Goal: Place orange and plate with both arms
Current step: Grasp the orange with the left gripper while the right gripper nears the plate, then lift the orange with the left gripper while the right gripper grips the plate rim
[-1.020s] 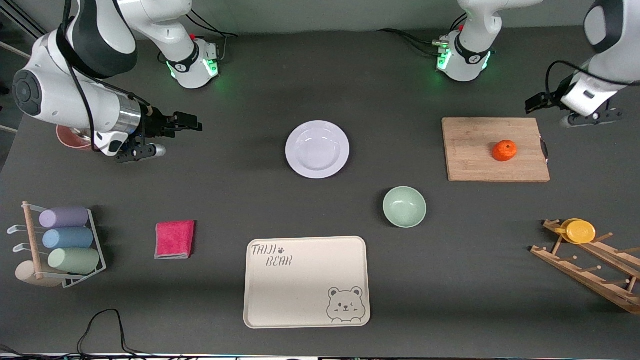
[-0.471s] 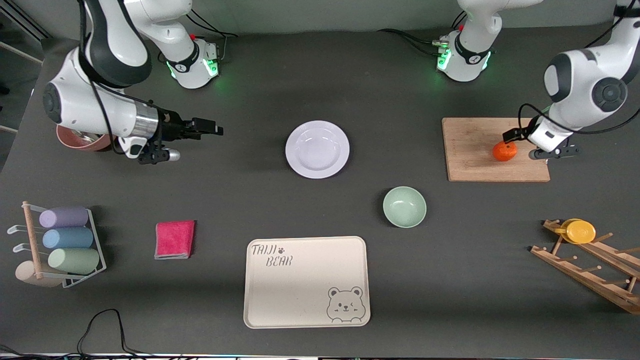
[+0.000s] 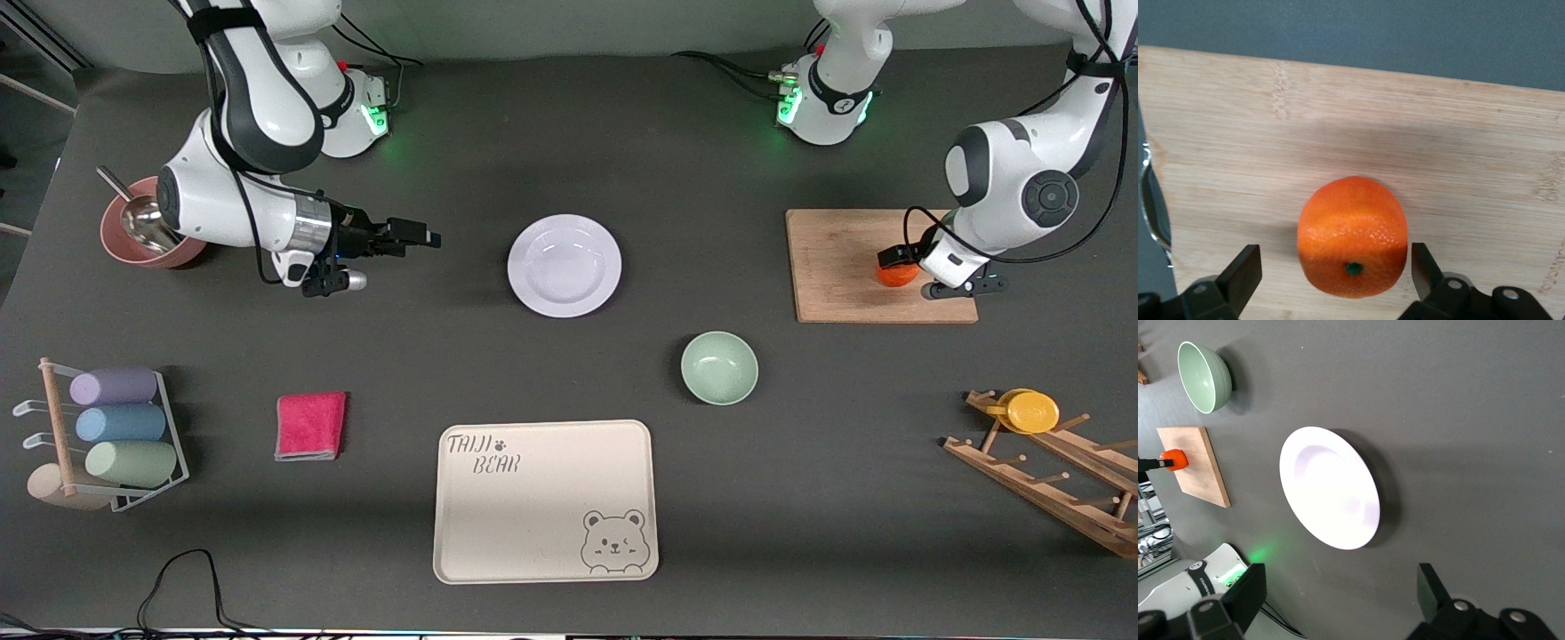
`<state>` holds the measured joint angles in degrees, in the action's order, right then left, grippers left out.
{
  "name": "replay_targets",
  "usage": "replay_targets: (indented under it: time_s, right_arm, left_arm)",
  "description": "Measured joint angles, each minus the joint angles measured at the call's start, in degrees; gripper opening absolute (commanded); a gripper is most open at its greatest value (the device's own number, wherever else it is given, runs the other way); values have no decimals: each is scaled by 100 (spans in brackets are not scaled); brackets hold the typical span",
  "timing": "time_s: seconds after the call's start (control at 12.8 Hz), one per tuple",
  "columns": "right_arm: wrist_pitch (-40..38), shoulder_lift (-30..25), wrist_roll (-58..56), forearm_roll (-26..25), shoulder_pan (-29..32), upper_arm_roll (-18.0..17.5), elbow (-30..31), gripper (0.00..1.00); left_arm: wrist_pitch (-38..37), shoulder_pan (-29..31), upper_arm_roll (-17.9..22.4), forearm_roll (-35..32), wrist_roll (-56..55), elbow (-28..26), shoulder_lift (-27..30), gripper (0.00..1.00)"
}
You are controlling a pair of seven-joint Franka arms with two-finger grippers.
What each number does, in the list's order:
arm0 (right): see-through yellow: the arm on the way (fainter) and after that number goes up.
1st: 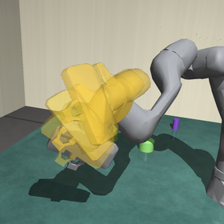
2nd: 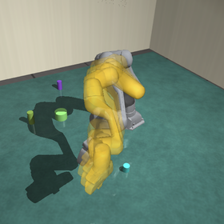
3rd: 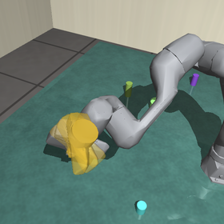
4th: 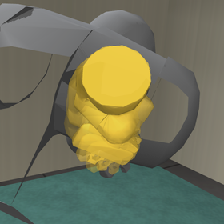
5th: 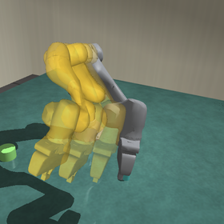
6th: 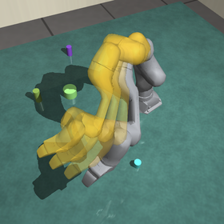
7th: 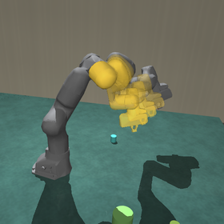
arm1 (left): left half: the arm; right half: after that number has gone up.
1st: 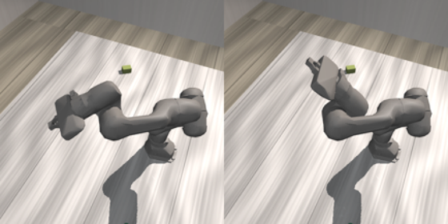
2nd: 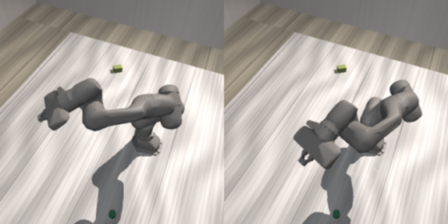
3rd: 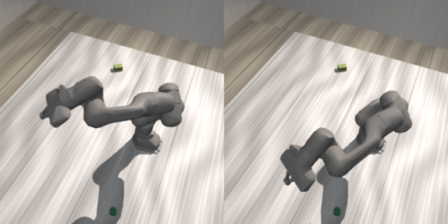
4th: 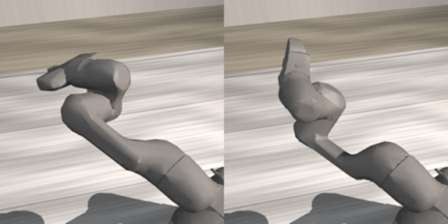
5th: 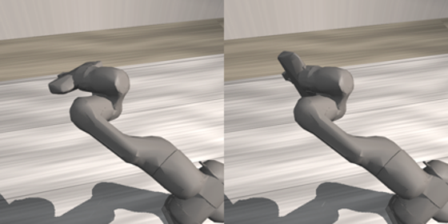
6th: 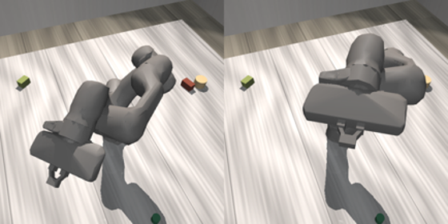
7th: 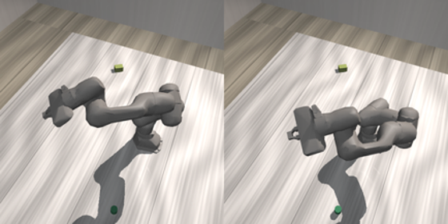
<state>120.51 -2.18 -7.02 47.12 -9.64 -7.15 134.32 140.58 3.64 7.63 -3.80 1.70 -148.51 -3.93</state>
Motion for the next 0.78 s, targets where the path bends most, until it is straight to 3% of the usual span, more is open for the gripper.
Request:
replay_targets:
  time_s: [0.16, 0.24, 0.31, 0.63, 0.78]
  right_arm:
    - [112, 183, -107, 123, 0, 2, -2, 100]
    - [140, 238, -127, 134, 0, 1, -2, 100]
    - [212, 288, -195, 149, -3, 1, -2, 100]
    - [487, 825, -1349, 1137, -11, -3, 75, 100]
    - [761, 1113, -1655, 1343, -46, -4, 79, 100]
  left_arm:
    - [151, 0, -2, 12, 0, -1, -116, 100]
    - [191, 0, -6, 14, 0, 0, -167, 87]
    - [200, 0, -11, 14, 0, 1, -198, 1]
    - [196, -49, -43, 16, 1, 16, -193, 0]
    - [197, -66, -47, 18, 1, 49, -189, 0]
